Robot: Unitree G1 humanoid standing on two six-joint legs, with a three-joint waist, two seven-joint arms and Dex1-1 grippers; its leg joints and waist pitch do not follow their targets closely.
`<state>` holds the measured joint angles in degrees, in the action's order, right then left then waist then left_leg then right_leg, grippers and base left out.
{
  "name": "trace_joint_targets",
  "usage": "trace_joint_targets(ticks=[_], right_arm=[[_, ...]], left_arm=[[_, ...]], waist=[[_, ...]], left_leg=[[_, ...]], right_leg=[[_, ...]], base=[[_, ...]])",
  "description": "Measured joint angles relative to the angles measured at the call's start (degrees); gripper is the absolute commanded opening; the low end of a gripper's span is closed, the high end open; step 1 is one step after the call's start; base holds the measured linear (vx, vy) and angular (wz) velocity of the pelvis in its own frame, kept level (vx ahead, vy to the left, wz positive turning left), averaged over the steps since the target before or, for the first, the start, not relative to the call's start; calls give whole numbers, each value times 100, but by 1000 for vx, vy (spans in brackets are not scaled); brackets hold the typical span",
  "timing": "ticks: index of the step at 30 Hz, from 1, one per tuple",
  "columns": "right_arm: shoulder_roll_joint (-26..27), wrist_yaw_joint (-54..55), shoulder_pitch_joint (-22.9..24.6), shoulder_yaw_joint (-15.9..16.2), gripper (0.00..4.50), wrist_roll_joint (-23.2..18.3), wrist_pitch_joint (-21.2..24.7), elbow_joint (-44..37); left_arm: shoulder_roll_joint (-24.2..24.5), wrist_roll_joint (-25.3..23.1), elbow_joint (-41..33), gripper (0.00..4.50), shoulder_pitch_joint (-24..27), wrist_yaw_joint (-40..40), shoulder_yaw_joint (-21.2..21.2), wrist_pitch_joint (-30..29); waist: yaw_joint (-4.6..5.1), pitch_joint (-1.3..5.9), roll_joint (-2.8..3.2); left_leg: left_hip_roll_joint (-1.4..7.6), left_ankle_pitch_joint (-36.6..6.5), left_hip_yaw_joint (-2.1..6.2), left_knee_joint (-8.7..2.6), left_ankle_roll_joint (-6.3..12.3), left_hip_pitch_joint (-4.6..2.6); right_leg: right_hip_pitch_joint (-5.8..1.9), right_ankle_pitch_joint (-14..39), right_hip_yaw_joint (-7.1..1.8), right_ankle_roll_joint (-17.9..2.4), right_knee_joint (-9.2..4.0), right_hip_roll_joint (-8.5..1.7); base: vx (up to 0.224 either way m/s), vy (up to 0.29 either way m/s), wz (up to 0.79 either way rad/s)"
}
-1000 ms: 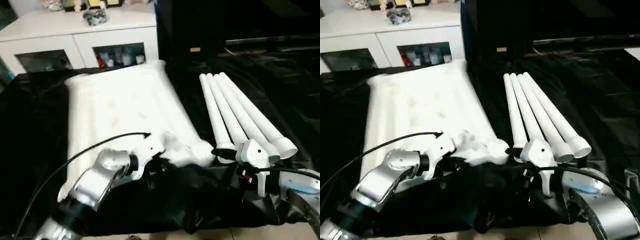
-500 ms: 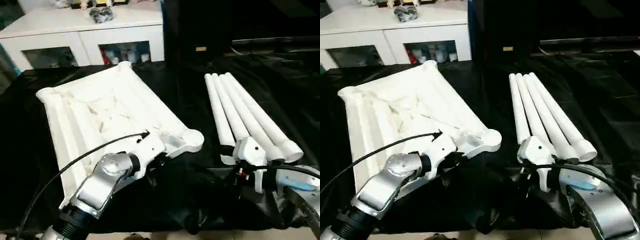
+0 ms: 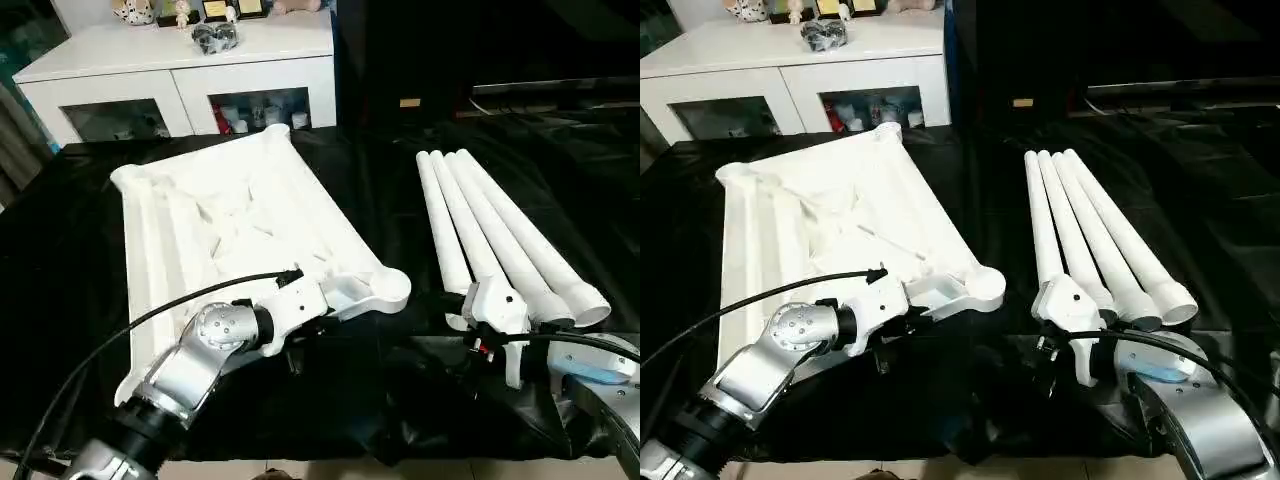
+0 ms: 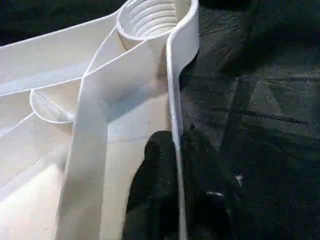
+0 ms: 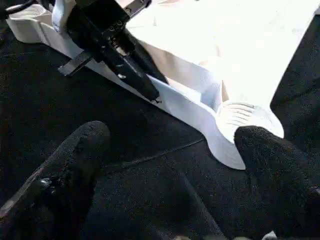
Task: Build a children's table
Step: Move table base, then pick table leg
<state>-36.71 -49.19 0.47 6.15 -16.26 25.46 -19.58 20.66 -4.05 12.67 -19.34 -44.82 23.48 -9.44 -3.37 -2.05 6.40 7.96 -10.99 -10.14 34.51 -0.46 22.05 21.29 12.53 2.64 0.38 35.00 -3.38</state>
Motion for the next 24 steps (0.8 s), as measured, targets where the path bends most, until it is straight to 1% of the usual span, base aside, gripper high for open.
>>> trace_joint_targets(ticks=[1, 2, 3, 4, 5, 6, 7, 8, 10, 11, 12, 14, 15, 17, 18, 19, 22, 24], right_arm=[[1, -1, 0, -1, 450, -23, 16, 0], [1, -1, 0, -2, 450, -46, 35, -1], [2, -6, 1, -6, 450, -154, 90, -8], [4, -7, 1, -12, 450, -209, 137, -13], [8, -7, 0, -20, 450, -237, 163, -17], [18, -7, -6, -35, 450, -295, 195, -34], [45, -7, -28, -51, 450, -344, 201, -38], [88, -5, -59, -79, 450, -372, 201, -43], [212, 27, -215, -138, 450, -447, 271, -43], [282, 86, -327, -166, 450, -463, 332, -43], [357, 231, -523, -198, 450, -475, 489, -30], [531, 665, -965, -283, 450, -454, 978, 83], [692, 1054, -1302, -346, 450, -367, 1339, 291], [992, 1643, -1743, -479, 450, -183, 1664, 685], [1143, 1927, -1929, -555, 450, -112, 1772, 916], [1186, 2046, -1985, -563, 450, -94, 1803, 998], [1589, 2611, -2369, -597, 450, 87, 1848, 1547], [1689, 2887, -2508, -654, 450, 136, 1932, 1719]], left_arm=[[49, 45, -26, 63, 9, -38, -26, -20], [82, 89, -47, 79, 25, -75, -55, -38], [116, 198, -163, 104, 118, -141, -137, -92], [139, 300, -266, 102, 201, -200, -223, -125], [149, 420, -364, 104, 265, -247, -307, -161], [167, 555, -534, 120, 356, -286, -415, -193], [192, 654, -659, 120, 409, -314, -488, -197], [229, 728, -805, 139, 452, -336, -559, -195], [342, 972, -1160, 151, 565, -440, -753, -293], [384, 1083, -1293, 153, 596, -483, -830, -364], [404, 1210, -1470, 159, 635, -499, -941, -497], [414, 1350, -1713, 189, 663, -487, -1080, -667], [427, 1395, -1870, 197, 709, -449, -1183, -775], [452, 1424, -2019, 197, 748, -370, -1248, -857], [460, 1432, -2092, 201, 769, -329, -1253, -894], [464, 1435, -2135, 226, 789, -305, -1261, -912], [418, 1501, -2311, 236, 852, -203, -1306, -1065], [360, 1551, -2427, 270, 867, -179, -1302, -1125]], waist=[[12, 0, 0], [22, 0, 0], [42, 0, 0], [55, -6, -8], [56, -12, -18], [51, -21, -32], [43, -27, -41], [35, -33, -49], [26, -46, -79], [29, -52, -89], [29, -58, -106], [34, -62, -125], [36, -58, -143], [42, -55, -166], [34, -55, -176], [10, -57, -179], [6, -60, -204], [-11, -57, -223]], left_leg=[[0, 0, 0, 0, 0, 0], [0, 0, 0, 0, 0, 0], [0, 0, 0, 0, 0, 0], [0, 0, 0, 0, 0, 2], [0, 0, 0, 0, 0, 4], [0, 0, 0, 0, 0, 10], [0, 1, 0, 0, 1, 14], [0, 1, 0, 1, 1, 16], [0, 2, -2, 2, 3, 16], [0, 6, -3, 2, 9, 18], [0, 10, -5, 2, 16, 19], [0, 11, -6, 4, 16, 18], [0, 11, -7, 3, 13, 13], [0, 15, -8, 3, 6, 12], [0, 17, -8, 2, 2, 12], [0, 17, -8, 1, 0, 13], [0, 22, -13, 0, -6, 23], [0, 23, -15, 1, -7, 31]], right_leg=[[2, 0, 0, 0, 2, 0], [3, -1, 0, -1, 2, 0], [4, -3, 0, -5, 2, 0], [6, -8, 0, -12, 3, 0], [9, -19, 1, -31, 2, 0], [12, -19, 0, -32, 0, 0], [14, -19, 1, -32, -2, 0], [16, -19, 0, -32, -4, 0], [18, -17, -1, -34, -4, 0], [22, -18, -2, -34, -3, 0], [22, -18, -2, -35, -2, 0], [25, -22, -3, -41, 2, 0], [22, -23, -4, -43, 5, 0], [25, -24, -3, -45, 10, 0], [25, -24, -3, -45, 12, 0], [23, -24, -3, -44, 12, 0], [41, -24, -9, -44, 21, 0], [48, -24, -9, -45, 21, 0]], base=[[0, 0, 0], [0, 0, 0], [0, 0, 0], [0, 0, 0], [0, 0, 0], [0, 0, 0], [0, 0, 0], [0, 0, 0], [0, 0, 0], [0, 0, 0], [0, 0, 0], [0, 0, 0], [0, 0, 0], [0, 0, 0], [0, 0, 0], [0, 0, 0], [0, 0, 0], [0, 0, 0]])
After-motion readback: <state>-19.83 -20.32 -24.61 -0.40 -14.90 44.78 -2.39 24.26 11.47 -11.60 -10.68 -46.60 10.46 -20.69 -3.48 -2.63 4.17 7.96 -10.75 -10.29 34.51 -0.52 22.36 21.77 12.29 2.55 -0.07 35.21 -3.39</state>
